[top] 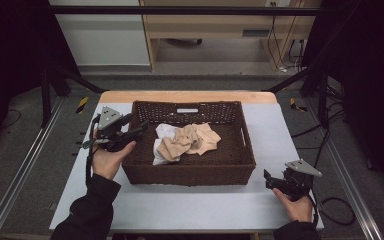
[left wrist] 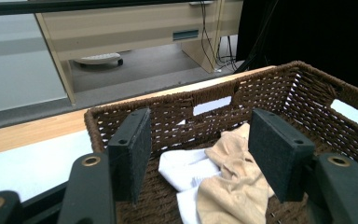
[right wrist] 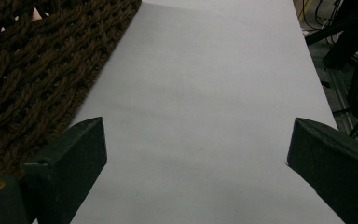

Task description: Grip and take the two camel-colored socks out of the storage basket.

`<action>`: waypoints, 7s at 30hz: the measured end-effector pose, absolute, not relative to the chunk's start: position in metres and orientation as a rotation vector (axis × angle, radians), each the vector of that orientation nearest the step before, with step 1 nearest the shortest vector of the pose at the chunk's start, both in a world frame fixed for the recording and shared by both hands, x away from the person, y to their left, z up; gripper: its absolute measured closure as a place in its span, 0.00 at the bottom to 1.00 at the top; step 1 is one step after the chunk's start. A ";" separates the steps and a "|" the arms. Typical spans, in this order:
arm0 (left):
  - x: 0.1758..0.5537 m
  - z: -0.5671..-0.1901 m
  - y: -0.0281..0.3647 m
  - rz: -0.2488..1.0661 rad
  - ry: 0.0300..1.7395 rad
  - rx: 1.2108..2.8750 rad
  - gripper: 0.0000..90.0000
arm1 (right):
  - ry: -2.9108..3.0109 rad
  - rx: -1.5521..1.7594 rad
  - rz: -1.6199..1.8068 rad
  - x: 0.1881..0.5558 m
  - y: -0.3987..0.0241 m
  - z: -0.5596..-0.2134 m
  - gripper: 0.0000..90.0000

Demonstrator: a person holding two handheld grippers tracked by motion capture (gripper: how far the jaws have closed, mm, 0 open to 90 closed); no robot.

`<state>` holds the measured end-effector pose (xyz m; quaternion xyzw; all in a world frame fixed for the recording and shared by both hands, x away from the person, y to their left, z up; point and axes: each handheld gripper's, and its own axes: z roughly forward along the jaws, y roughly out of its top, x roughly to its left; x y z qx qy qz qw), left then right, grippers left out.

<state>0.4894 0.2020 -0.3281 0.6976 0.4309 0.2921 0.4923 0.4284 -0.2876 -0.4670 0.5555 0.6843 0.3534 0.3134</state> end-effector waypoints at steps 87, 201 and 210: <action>0.559 -0.433 0.134 0.441 1.080 2.223 0.76 | 1.843 1.472 0.903 0.431 -0.285 -0.470 0.06; 0.457 -0.434 0.339 0.628 1.361 1.729 0.91 | 1.814 1.464 0.898 0.426 -0.287 -0.467 0.06; 0.461 -0.445 0.335 0.620 1.370 1.771 0.74 | 1.815 1.464 0.898 0.426 -0.287 -0.467 0.06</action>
